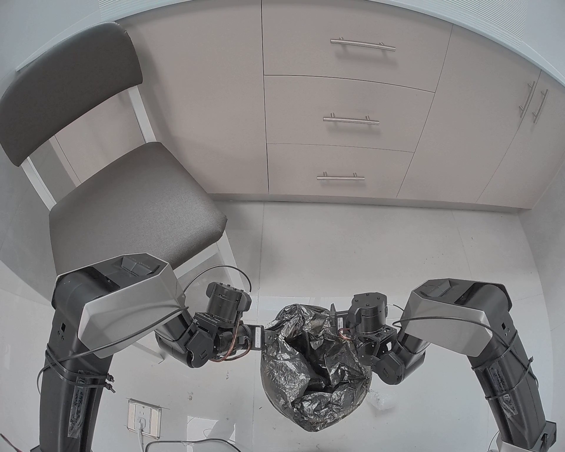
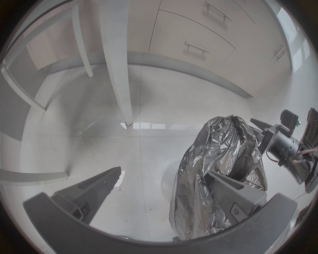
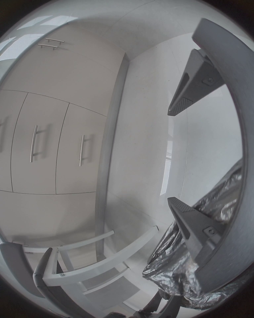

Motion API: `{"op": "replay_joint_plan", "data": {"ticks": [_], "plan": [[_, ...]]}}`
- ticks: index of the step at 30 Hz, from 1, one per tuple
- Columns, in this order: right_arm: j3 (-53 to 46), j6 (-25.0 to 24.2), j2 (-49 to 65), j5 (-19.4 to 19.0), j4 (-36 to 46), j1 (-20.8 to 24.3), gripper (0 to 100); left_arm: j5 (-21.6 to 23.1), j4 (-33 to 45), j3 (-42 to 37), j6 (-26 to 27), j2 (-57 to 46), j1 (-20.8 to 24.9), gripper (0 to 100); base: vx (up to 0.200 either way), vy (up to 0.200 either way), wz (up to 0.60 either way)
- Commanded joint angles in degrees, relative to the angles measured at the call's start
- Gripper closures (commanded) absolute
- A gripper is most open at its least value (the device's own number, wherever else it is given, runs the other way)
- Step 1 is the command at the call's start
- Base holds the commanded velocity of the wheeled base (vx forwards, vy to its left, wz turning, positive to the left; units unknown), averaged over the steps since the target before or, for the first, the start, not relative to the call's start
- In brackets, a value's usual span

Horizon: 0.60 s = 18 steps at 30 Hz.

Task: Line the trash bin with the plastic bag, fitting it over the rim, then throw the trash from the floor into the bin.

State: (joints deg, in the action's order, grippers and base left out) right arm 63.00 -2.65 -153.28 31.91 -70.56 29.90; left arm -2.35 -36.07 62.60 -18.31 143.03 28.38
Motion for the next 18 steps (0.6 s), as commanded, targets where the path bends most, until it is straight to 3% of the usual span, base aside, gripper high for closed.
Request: {"op": "replay_joint_plan", "data": {"ticks": [1,7,12,14,18], "plan": [[0.0,-0.2,0.4,0.0,-0.4,-1.2,0,0.0,-0.1,0.0,-0.1,0.0,0.0,0,0.000,0.000,0.00],[-3.9,-1.1,4.5,0.0,-1.2,-0.6,0,0.0,-0.1,-0.2,-0.3,-0.1,0.0,0,0.000,0.000,0.00],[-14.7,-6.7,11.5,-0.9,-4.8,2.0,0,-0.1,-1.6,-1.7,-1.4,-1.4,-0.3,0,0.000,0.000,0.00],[-20.9,-10.9,13.0,-4.6,-8.3,3.4,0,0.0,-4.7,-3.7,-4.6,-2.9,-0.3,0,0.000,0.000,0.00],[-25.7,-16.6,11.9,-8.6,-13.1,5.2,0,-0.1,-6.4,-5.4,-5.9,-6.2,-0.1,0,0.000,0.000,0.00]]}}
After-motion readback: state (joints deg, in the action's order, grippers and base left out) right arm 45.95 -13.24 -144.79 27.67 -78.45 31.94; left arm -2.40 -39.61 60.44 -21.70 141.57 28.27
